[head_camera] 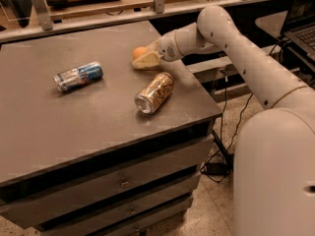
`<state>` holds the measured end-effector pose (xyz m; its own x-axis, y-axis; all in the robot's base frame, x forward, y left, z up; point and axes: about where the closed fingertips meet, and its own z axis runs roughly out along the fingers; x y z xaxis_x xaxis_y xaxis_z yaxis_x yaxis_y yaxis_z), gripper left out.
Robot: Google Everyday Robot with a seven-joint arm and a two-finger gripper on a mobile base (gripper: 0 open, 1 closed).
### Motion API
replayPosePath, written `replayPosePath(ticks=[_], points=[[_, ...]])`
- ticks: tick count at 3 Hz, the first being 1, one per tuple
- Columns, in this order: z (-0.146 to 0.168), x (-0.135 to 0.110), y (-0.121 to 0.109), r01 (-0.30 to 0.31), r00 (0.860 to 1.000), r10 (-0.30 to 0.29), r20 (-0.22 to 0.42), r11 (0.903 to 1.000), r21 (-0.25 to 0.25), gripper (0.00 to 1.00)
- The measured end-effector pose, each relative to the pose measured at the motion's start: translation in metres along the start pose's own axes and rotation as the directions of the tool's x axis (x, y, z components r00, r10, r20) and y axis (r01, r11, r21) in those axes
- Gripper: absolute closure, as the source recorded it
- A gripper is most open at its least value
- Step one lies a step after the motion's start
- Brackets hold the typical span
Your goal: Move orange near redbull can
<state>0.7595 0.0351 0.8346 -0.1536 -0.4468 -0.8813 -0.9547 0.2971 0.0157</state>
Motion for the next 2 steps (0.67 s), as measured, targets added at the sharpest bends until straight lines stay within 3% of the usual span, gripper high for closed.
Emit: replayPosePath(ticks=[1, 2], points=[[-0.006, -0.012, 0.011, -0.017, 1.000, 0.017, 0.013, 0.9998, 0.005, 0.70], [-0.010, -0.041, 0.042, -0.003, 1.000, 0.003, 0.016, 0.9995, -0.033, 0.95]])
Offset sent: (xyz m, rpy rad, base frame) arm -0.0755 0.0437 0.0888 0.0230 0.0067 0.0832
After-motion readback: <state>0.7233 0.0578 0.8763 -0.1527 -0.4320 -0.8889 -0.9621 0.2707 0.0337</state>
